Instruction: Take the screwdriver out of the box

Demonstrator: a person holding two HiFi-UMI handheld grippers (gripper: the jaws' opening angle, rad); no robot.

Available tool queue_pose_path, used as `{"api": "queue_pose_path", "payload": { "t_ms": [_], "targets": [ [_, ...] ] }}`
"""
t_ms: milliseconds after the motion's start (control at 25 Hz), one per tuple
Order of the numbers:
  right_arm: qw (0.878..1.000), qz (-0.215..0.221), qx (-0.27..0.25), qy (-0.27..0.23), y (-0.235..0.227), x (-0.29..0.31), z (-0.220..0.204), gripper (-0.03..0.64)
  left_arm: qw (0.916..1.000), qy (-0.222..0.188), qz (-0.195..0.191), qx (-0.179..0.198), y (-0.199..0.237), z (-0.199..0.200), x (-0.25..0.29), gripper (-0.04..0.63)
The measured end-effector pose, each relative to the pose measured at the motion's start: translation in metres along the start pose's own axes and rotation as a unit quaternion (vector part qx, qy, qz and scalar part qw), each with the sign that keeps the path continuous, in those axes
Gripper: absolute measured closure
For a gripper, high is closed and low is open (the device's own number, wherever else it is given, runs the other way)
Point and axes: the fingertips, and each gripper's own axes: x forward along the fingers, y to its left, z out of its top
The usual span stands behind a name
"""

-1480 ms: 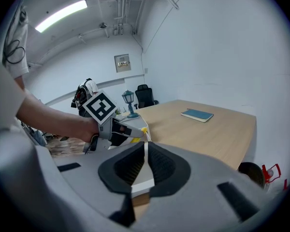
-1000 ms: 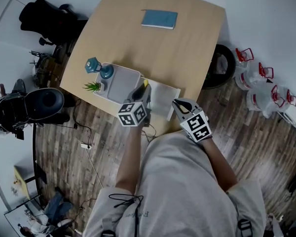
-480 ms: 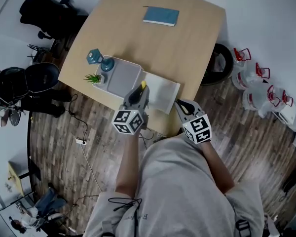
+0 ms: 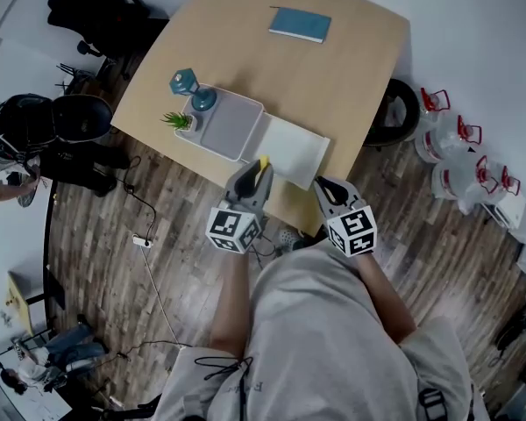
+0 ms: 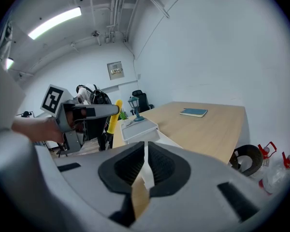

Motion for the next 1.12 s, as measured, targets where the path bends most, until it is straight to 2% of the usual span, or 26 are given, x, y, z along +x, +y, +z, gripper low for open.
{"api": "queue_pose_path", "payload": {
  "t_ms": [280, 440, 680, 920, 1120],
  "targets": [
    [1.0, -0.007, 0.007, -0.016, 0.025, -0.017, -0.005, 0.595, 0.9998, -0.017, 0.009, -0.002, -0.006, -0.001, -0.039, 0.529],
    [1.0, -0.003, 0.016, -0.009, 0.04, -0.023, -0.014, 0.595, 0.9988, -0.047, -0.003, -0.015, -0.011, 0.002, -0.058, 0.529],
    [1.0, -0.012, 0.018, -0.015, 0.057, -0.035, -0.03, 0.595, 0.9982, -0.059, -0.011, -0.003, -0.024, -0.005, -0.079, 0.529],
    [0.999, -0.014, 0.028, -0.029, 0.064, -0.038, -0.033, 0.595, 0.9982, -0.06, 0.007, -0.001, -0.024, -0.011, -0.096, 0.529],
    [0.999, 0.0, 0.019, -0.028, 0.076, -0.033, -0.033, 0.595, 0.9966, -0.072, 0.03, -0.026, -0.014, -0.008, -0.108, 0.529]
  ]
}}
